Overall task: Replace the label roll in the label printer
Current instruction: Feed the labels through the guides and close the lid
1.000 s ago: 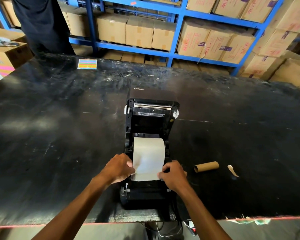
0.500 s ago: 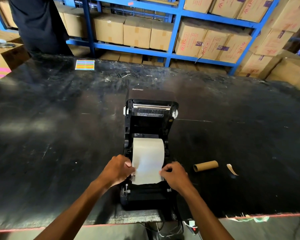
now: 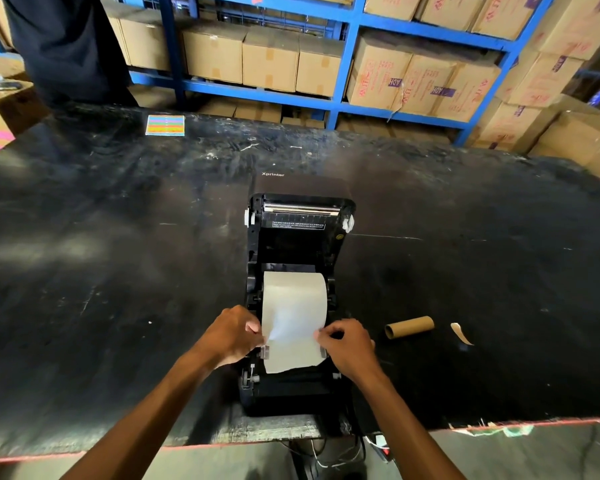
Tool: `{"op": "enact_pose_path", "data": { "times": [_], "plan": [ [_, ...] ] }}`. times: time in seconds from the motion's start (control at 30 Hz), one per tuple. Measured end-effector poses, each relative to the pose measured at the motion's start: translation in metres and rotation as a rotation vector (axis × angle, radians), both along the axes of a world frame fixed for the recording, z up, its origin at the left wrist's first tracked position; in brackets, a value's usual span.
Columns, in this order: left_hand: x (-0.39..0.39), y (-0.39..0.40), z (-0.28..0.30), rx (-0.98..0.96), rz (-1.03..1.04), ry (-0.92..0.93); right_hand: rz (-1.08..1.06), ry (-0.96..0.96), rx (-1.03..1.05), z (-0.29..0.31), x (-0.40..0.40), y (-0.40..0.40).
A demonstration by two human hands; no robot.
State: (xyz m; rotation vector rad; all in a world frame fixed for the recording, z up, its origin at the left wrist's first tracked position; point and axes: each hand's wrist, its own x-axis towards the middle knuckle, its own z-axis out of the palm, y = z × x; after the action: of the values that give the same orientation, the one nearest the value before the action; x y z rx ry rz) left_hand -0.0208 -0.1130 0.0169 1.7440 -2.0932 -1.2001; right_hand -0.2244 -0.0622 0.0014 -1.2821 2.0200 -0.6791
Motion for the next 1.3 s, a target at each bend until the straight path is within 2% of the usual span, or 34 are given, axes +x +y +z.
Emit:
{"op": "enact_pose_path", "data": {
  "times": [0.17, 0.3, 0.43, 0.53, 0.73, 0.9, 0.97, 1.07, 1.2, 1.3],
  "plan": [
    [0.001, 0.001, -0.002, -0.033, 0.053, 0.039, 0.044, 0.049, 0.021, 0.005, -0.002, 0.005],
    [0.000, 0.002, -0.001, -0.025, 0.016, -0.001, 0.089, 0.216, -0.064, 0.004, -0.003, 0.011],
    [-0.003, -0.001, -0.004, -0.036, 0.020, -0.023, 0.309, 0.189, -0.192, 0.006, -0.004, 0.031],
    [-0.003, -0.001, -0.005, -0.036, 0.017, -0.023, 0.448, 0.256, -0.234, -0.004, -0.005, 0.038],
    [0.000, 0.002, -0.004, -0.056, 0.004, 0.004, 0.412, 0.225, -0.286, -0.020, -0.005, 0.041],
    [0.005, 0.025, -0.006, -0.308, 0.088, 0.119, 0.361, 0.234, -0.369, -0.023, -0.004, 0.039],
    [0.006, 0.040, -0.006, -0.400, -0.027, 0.160, 0.352, 0.232, -0.399, -0.024, -0.002, 0.042],
    [0.005, 0.058, -0.016, -0.494, -0.267, 0.044, 0.298, 0.183, -0.403, -0.027, 0.002, 0.054],
    [0.005, 0.070, -0.025, -0.659, -0.261, -0.024, 0.254, 0.141, -0.393, -0.031, 0.005, 0.067],
    [0.003, 0.084, -0.024, -0.638, -0.216, -0.017, 0.300, 0.154, -0.382, -0.030, 0.002, 0.077]
  ]
}}
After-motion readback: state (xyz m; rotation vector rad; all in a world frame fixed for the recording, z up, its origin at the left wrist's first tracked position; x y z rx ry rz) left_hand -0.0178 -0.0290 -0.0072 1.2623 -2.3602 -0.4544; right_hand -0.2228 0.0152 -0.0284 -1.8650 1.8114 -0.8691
